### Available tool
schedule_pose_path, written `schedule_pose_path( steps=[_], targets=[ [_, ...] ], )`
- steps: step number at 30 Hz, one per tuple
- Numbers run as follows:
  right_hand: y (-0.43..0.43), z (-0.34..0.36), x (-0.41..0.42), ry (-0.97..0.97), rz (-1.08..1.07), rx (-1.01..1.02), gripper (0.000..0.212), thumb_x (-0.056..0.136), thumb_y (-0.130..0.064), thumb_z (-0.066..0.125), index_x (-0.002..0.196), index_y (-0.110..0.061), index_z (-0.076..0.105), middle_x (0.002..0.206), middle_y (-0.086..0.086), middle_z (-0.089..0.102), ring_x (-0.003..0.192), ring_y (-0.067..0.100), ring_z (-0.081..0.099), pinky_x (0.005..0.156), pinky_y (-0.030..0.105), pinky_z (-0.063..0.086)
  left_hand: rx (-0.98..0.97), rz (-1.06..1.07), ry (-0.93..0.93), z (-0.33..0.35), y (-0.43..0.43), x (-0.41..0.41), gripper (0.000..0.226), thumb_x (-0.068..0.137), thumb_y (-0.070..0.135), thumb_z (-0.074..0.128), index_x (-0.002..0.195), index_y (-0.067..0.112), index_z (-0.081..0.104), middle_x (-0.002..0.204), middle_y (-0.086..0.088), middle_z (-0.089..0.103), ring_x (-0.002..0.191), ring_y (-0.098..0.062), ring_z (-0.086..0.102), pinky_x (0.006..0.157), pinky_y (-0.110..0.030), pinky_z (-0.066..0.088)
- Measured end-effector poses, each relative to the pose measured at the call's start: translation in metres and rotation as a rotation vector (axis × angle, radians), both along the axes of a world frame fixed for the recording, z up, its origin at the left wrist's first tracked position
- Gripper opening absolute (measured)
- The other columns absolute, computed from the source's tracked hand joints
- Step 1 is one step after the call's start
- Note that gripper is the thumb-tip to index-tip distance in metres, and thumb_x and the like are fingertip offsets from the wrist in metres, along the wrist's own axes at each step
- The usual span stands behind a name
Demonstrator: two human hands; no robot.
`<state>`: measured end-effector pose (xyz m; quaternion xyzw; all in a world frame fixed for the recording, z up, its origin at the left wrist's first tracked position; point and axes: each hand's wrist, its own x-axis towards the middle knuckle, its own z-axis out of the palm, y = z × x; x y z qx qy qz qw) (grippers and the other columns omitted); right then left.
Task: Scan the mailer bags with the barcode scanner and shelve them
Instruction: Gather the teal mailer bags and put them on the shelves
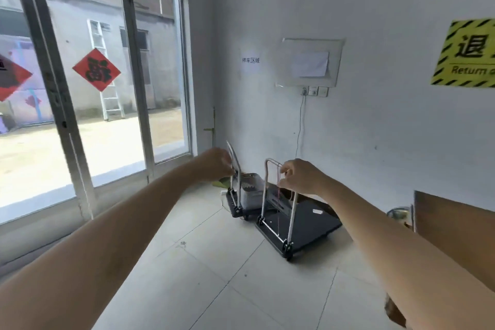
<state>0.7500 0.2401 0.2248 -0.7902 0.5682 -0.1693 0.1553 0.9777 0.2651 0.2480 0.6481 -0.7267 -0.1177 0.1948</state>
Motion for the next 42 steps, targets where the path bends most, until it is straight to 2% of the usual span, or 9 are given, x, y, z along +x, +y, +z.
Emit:
schedule_pose_path(
  steps=[4,9,17,23,27,29,31,38,42],
  targets=[
    [-0.05,0.002,-0.046,0.016,-0.233,0.039,0.047,0.084,-0.026,0.065,0.127,-0.011,0.056,0.124,0.008,0.059,0.115,0.025,0.055,0.087,0.028,0.042,0.014,-0.182,0.011,0.001,-0.104,-0.038,0.034,0.087,0.026,0.065,0.116,0.008,0.061,0.116,-0.012,0.064,0.104,-0.027,0.062,0.09,-0.029,0.046],
    [-0.082,-0.012,-0.143,0.035,-0.535,0.112,0.051,0.085,-0.031,0.063,0.132,-0.014,0.051,0.134,0.007,0.054,0.118,0.023,0.053,0.084,0.026,0.04,0.063,-0.454,0.025,-0.02,-0.207,-0.134,0.034,0.088,0.029,0.063,0.116,0.011,0.059,0.09,-0.003,0.064,0.083,-0.018,0.058,0.075,-0.024,0.044],
    [-0.096,-0.041,-0.304,-0.085,-0.977,0.118,0.048,0.085,-0.031,0.066,0.128,-0.011,0.058,0.13,0.007,0.06,0.114,0.023,0.058,0.09,0.028,0.045,0.124,-0.854,-0.051,-0.055,-0.298,-0.334,0.035,0.091,0.03,0.06,0.122,0.012,0.058,0.12,-0.009,0.059,0.1,-0.02,0.055,0.082,-0.022,0.038],
    [-0.052,-0.076,-0.382,-0.182,-1.319,0.202,0.045,0.084,-0.027,0.067,0.122,-0.003,0.061,0.127,0.014,0.062,0.113,0.027,0.06,0.098,0.037,0.047,0.179,-1.172,-0.061,-0.08,-0.318,-0.48,0.029,0.09,0.029,0.06,0.112,0.011,0.064,0.113,-0.005,0.064,0.099,-0.019,0.06,0.087,-0.029,0.047],
    [-0.021,-0.109,-0.417,-0.306,-1.589,0.265,0.048,0.084,-0.019,0.063,0.117,0.015,0.054,0.094,0.029,0.063,0.079,0.032,0.057,0.067,0.034,0.046,0.215,-1.429,-0.136,-0.117,-0.306,-0.582,0.032,0.09,0.034,0.058,0.116,0.016,0.061,0.12,-0.002,0.06,0.109,-0.019,0.057,0.091,-0.03,0.046],
    [-0.015,-0.124,-0.435,-0.364,-1.749,0.315,0.031,0.083,-0.014,0.06,0.083,0.017,0.058,0.063,0.01,0.041,0.06,0.022,0.039,0.05,0.027,0.029,0.237,-1.546,-0.165,-0.134,-0.296,-0.629,0.032,0.09,0.034,0.059,0.117,0.017,0.06,0.124,-0.002,0.06,0.11,-0.02,0.057,0.096,-0.034,0.047],
    [-0.013,-0.14,-0.456,-0.462,-1.88,0.273,0.037,0.083,-0.009,0.057,0.053,-0.011,0.035,0.056,0.001,0.025,0.051,0.015,0.025,0.046,0.024,0.019,0.272,-1.647,-0.193,-0.151,-0.289,-0.672,0.033,0.09,0.032,0.059,0.119,0.016,0.059,0.124,-0.003,0.06,0.11,-0.02,0.057,0.097,-0.034,0.047],
    [-0.025,-0.188,-0.505,-0.791,-2.244,0.192,0.035,0.083,-0.005,0.061,0.061,-0.015,0.036,0.057,0.0,0.032,0.051,0.015,0.03,0.048,0.024,0.025,0.394,-1.819,-0.4,-0.196,-0.286,-0.789,0.043,0.092,0.03,0.057,0.13,0.011,0.051,0.134,-0.008,0.053,0.121,-0.024,0.051,0.097,-0.031,0.041],
    [-0.025,-0.224,-0.524,-0.842,-2.38,0.155,0.006,0.081,-0.01,0.065,0.083,-0.005,0.062,0.084,0.01,0.063,0.073,0.024,0.057,0.06,0.024,0.041,0.51,-1.781,-0.367,-0.224,-0.266,-0.842,0.067,0.091,0.032,0.058,0.145,0.005,0.029,0.15,-0.011,0.036,0.135,-0.027,0.038,0.105,-0.029,0.034]
  ],
)
